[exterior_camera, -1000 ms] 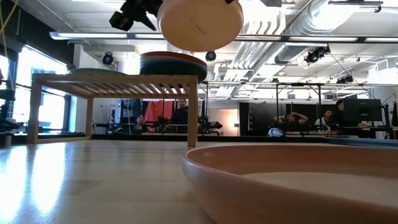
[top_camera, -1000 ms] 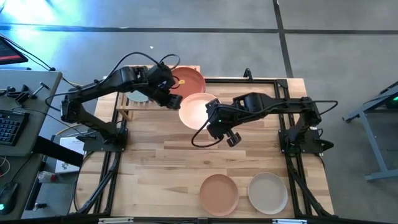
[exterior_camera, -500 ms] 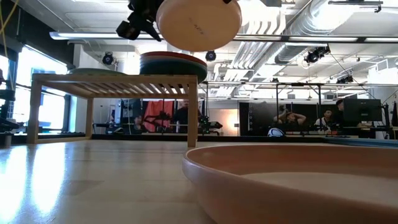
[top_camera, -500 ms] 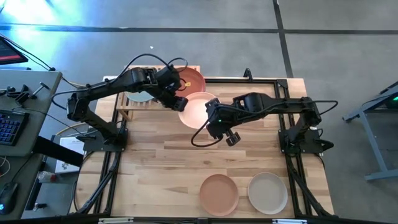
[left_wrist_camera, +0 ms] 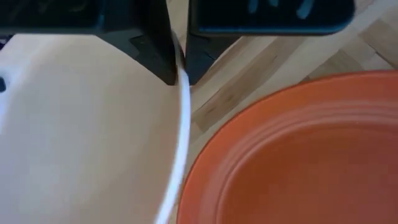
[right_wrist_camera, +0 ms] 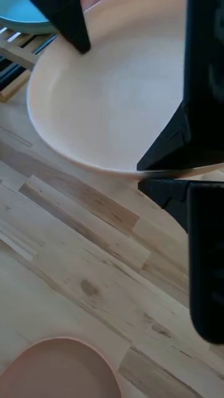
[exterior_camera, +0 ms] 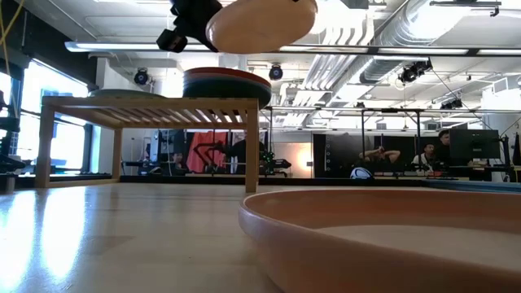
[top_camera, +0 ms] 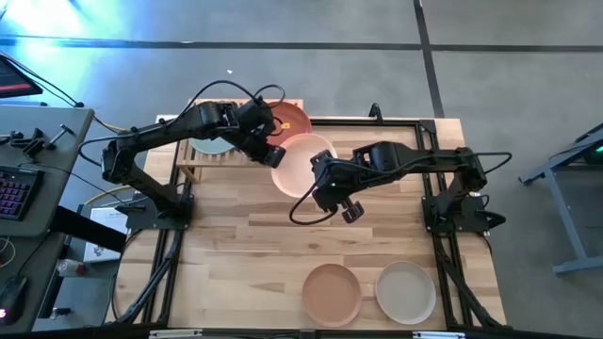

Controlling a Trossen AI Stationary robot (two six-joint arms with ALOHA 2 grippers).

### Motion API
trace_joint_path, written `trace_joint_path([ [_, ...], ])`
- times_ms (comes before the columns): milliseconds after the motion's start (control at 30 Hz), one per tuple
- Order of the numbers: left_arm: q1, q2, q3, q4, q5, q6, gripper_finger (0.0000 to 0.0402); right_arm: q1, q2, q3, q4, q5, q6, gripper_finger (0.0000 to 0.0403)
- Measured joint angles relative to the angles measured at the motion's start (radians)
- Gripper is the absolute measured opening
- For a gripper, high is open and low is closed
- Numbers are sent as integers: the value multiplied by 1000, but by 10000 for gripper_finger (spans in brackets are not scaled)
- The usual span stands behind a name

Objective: Place and stack plates onto a shelf
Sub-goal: Stack the light orange plate on top of the light green plate on the shelf

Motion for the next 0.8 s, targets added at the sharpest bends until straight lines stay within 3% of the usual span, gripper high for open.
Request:
trace_joint_path([
  [333, 0, 0, 0, -16, -3, 8, 5, 0, 0, 0, 21, 0, 29, 8],
  [800, 66, -45, -1, -157, -14, 44, 2, -1, -1, 0, -13, 18, 207, 115],
])
